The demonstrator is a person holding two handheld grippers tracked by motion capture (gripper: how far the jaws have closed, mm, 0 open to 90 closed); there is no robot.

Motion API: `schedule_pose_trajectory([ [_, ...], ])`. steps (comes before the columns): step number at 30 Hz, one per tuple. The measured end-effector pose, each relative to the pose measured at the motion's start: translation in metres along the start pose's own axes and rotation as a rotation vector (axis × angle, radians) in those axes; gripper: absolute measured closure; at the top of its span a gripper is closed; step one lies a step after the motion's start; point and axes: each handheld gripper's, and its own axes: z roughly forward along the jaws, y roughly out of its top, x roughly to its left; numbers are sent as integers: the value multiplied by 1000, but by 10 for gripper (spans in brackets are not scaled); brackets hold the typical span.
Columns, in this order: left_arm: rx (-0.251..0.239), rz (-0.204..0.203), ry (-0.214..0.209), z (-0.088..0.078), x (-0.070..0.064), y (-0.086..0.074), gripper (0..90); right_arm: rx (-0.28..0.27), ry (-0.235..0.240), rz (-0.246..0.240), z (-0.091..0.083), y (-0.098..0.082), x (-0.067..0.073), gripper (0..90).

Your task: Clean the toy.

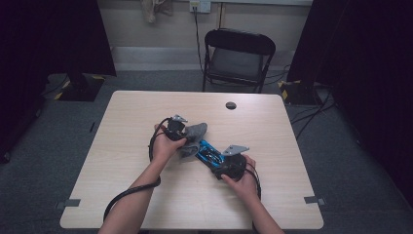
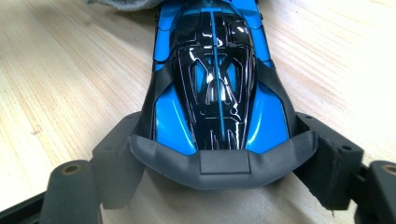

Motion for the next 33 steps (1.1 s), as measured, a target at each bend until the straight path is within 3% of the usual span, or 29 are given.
schedule_pose_trajectory([
  [4, -13, 34, -49, -4, -15, 4, 709, 0, 0, -1, 0, 0, 0, 241],
  [13, -12, 150, -170, -7, -66, 3, 708, 0, 0, -1, 0, 0, 0, 240],
  [19, -4, 171, -219, -3, -86, -3, 708, 1, -1, -1, 0, 0, 0, 241],
  [23, 7, 188, -241, 1, -96, -6, 709, 0, -1, -1, 0, 0, 0, 240],
  [26, 20, 221, -224, 7, -101, -7, 708, 0, -1, -2, 0, 0, 0, 241],
  [33, 15, 240, -203, 7, -100, -7, 709, -1, -1, -3, 0, 0, 0, 241],
])
